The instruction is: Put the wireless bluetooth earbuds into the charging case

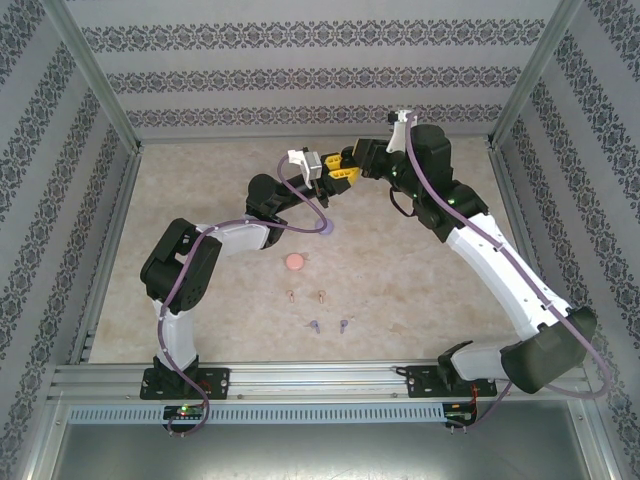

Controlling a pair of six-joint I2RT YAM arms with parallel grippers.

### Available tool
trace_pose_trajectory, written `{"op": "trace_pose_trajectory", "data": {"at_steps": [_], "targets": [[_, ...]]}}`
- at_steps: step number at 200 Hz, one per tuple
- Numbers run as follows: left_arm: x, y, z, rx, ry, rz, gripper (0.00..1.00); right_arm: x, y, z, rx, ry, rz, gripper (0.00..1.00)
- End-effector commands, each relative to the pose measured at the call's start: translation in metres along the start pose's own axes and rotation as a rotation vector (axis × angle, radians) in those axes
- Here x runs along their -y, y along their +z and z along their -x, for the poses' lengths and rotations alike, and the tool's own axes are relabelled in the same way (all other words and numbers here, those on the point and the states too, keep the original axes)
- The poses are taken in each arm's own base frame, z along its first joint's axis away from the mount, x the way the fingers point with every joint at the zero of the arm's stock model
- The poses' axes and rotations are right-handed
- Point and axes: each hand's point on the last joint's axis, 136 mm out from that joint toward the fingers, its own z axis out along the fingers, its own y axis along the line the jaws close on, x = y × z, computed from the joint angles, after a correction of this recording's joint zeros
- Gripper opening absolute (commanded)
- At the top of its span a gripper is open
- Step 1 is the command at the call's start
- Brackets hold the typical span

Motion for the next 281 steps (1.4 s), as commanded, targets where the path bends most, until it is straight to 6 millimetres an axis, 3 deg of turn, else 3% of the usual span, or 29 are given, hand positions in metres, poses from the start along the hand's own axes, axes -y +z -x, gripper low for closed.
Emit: {"op": "trace_pose_trajectory", "data": {"at_steps": [1,85,175,281], "targets": [[0.007,0.007,0.018,0.062,0.035,-0.03,0.0,-0.003,0.001,-0.001,0.021,-0.005,0.007,0.18],[0.005,0.007,0.02,0.068,0.04,-0.016,0.0,0.004,0.007,-0.018,-0.015,0.005,-0.004,0.17],[0.004,0.007,0.02,0.068,0.036,-0.017,0.0,-0.001,0.015,-0.037,-0.081,-0.018,-0.013,0.17],[0.007,0.008,0.014,0.057,0.017,-0.03,0.0,0.001,0.026,-0.044,-0.158,-0.007,-0.086,0.15]]}}
